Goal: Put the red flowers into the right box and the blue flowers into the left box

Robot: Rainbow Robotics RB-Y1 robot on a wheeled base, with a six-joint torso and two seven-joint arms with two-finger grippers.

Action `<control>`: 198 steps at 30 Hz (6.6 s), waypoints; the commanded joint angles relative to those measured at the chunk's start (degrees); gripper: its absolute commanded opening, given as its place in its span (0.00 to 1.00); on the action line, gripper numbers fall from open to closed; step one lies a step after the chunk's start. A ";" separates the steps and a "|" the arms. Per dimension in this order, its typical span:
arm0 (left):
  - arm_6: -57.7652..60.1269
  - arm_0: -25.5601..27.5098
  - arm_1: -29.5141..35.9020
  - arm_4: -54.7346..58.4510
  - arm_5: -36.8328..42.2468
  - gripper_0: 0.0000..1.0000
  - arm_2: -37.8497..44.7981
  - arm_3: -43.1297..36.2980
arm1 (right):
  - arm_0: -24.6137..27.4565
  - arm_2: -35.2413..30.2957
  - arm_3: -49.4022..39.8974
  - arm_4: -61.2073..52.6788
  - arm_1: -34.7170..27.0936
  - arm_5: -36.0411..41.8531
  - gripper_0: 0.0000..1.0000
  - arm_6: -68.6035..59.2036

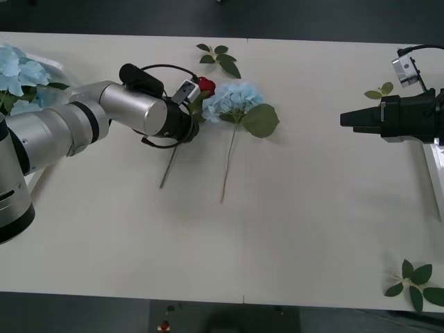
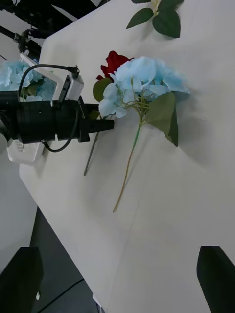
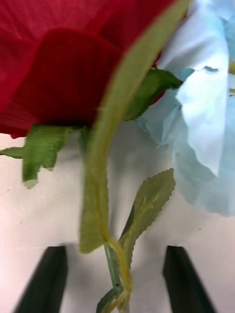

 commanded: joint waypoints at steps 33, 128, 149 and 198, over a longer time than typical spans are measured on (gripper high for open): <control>5.53 0.22 0.75 -3.87 -3.06 0.00 -14.89 3.64 | -0.72 -1.40 -0.81 -0.71 -1.73 -0.21 0.92 0.93; -31.47 33.44 7.35 42.45 11.88 0.00 63.69 -52.78 | 20.99 -12.91 -38.34 -13.28 -7.09 -32.47 0.92 25.98; -32.61 32.03 1.98 39.55 4.23 0.00 51.73 -52.96 | -4.76 14.69 -29.20 -16.01 6.62 -42.14 0.92 25.45; -34.90 32.03 1.72 40.43 4.06 0.00 50.06 -53.31 | -9.86 22.51 -23.75 -16.09 10.84 -41.70 0.00 24.40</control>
